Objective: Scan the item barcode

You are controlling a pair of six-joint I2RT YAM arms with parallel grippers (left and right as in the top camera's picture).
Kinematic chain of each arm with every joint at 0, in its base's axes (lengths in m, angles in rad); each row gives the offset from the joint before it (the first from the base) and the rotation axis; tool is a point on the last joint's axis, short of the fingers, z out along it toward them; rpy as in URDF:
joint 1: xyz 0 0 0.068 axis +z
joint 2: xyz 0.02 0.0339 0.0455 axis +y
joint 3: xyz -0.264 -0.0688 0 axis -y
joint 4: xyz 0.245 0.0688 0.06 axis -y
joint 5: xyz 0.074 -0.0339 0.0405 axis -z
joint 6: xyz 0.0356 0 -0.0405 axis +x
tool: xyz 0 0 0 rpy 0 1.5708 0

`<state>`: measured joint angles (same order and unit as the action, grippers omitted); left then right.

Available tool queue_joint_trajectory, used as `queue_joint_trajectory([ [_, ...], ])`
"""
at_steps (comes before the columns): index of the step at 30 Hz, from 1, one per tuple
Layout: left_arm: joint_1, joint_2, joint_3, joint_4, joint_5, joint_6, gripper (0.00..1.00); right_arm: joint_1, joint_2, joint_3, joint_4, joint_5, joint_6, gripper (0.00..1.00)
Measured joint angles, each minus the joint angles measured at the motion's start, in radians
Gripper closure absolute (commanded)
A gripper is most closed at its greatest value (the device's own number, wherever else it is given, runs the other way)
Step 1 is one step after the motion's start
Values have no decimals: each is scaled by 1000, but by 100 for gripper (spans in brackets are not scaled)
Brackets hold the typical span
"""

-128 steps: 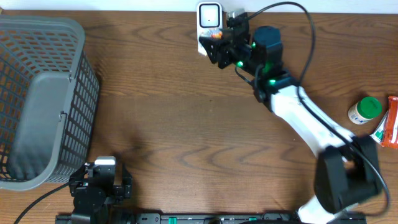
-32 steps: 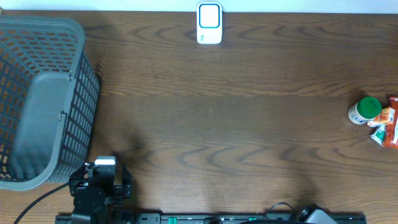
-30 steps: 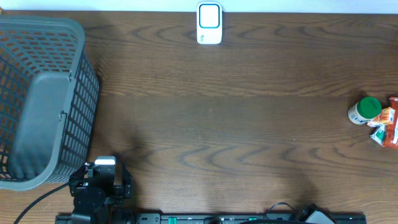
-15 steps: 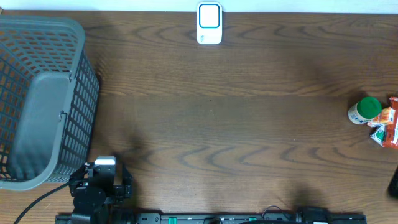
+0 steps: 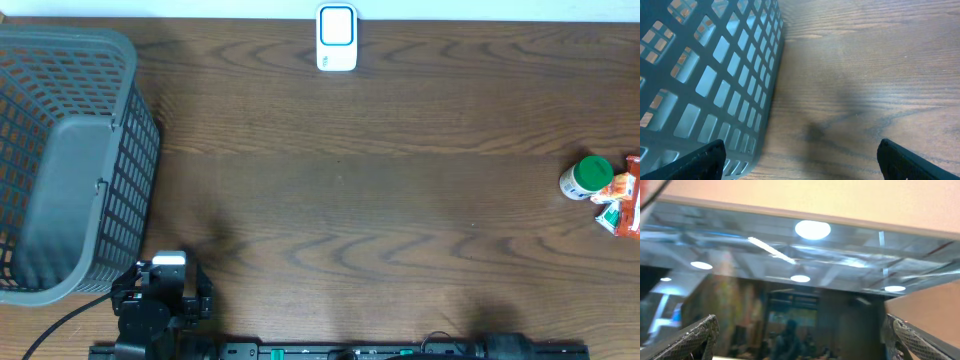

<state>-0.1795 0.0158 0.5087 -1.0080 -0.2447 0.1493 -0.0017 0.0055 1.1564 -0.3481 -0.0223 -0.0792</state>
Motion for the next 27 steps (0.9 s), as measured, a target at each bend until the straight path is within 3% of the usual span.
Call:
queue_joint_trajectory([
  [6, 0, 0, 0, 0, 0, 0, 5, -33, 0, -70, 58, 61, -13, 1],
  [9, 0, 0, 0, 0, 0, 0, 5, -60, 0, -186, 288, 55, -12, 1],
  [13, 0, 0, 0, 0, 0, 0, 5, -92, 0, -341, 455, 46, 5, 1],
  [21, 0, 0, 0, 0, 0, 0, 5, -95, 1, -614, 446, 45, 191, 1],
  [27, 0, 0, 0, 0, 0, 0, 5, -95, 8, -881, 588, 89, 286, 1],
])
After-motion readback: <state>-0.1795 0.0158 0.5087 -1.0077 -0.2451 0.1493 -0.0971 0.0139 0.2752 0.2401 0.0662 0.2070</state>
